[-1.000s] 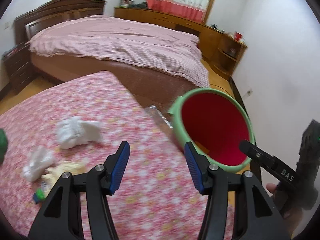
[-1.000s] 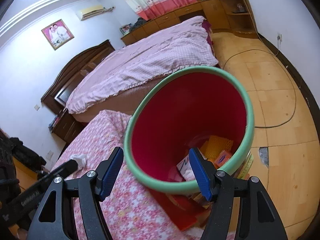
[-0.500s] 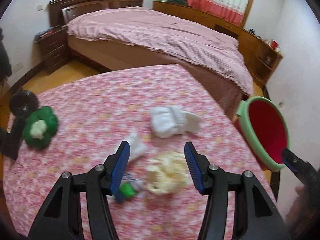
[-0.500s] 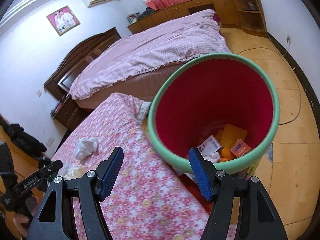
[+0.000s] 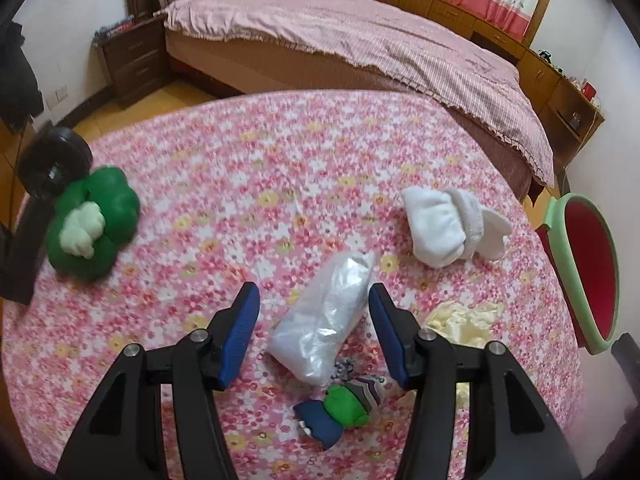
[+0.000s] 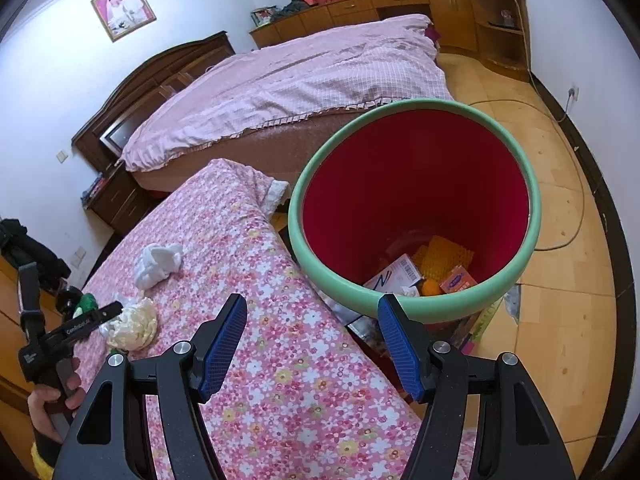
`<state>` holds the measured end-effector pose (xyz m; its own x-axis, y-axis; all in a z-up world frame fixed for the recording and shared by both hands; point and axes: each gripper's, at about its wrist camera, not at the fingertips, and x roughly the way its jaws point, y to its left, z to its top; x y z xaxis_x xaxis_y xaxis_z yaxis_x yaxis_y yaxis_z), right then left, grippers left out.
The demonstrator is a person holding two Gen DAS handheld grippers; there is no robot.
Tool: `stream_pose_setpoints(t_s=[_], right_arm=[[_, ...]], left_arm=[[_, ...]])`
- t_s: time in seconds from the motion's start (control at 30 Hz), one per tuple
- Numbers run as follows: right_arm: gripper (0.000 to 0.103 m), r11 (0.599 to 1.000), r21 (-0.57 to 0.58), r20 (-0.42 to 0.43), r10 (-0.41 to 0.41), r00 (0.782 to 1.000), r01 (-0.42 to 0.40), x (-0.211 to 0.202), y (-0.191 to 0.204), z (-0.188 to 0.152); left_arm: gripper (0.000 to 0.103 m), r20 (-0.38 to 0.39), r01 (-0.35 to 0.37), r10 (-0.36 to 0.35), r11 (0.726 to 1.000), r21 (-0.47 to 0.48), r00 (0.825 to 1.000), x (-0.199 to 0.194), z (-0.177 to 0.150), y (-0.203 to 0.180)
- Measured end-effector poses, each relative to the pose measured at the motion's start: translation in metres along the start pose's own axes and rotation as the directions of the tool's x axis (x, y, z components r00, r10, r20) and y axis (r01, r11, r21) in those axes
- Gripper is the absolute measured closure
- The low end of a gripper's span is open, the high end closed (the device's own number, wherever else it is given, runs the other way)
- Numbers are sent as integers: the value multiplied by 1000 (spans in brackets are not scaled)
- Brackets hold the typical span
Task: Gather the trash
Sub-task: 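Close the left tool on the clear plastic bag and lift it, then close the right tool on the crumpled yellow wrapper while the left tool holds the bag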
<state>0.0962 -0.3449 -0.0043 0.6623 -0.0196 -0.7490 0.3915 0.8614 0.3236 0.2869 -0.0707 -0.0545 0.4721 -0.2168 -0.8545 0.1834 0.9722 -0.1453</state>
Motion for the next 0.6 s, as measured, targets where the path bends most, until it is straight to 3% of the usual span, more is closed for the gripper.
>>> stream_pose_setpoints(t_s=[0.1,0.17,0.6], right_arm=[[34,1000,14,-25,26,999,-26,6,0,-5],[34,999,10,-39,36,999,-35,10,3,-7],[34,989,-83,-61,115,991,-120,21,49,-9]], left_arm=[[48,-8,16,-16,1000,-12,1000,6,-3,-2],[59,5,31,-31,999,-13,1000,5,-4,-2],[60,66,64,-58,994,-90,996,-38,-21,22]])
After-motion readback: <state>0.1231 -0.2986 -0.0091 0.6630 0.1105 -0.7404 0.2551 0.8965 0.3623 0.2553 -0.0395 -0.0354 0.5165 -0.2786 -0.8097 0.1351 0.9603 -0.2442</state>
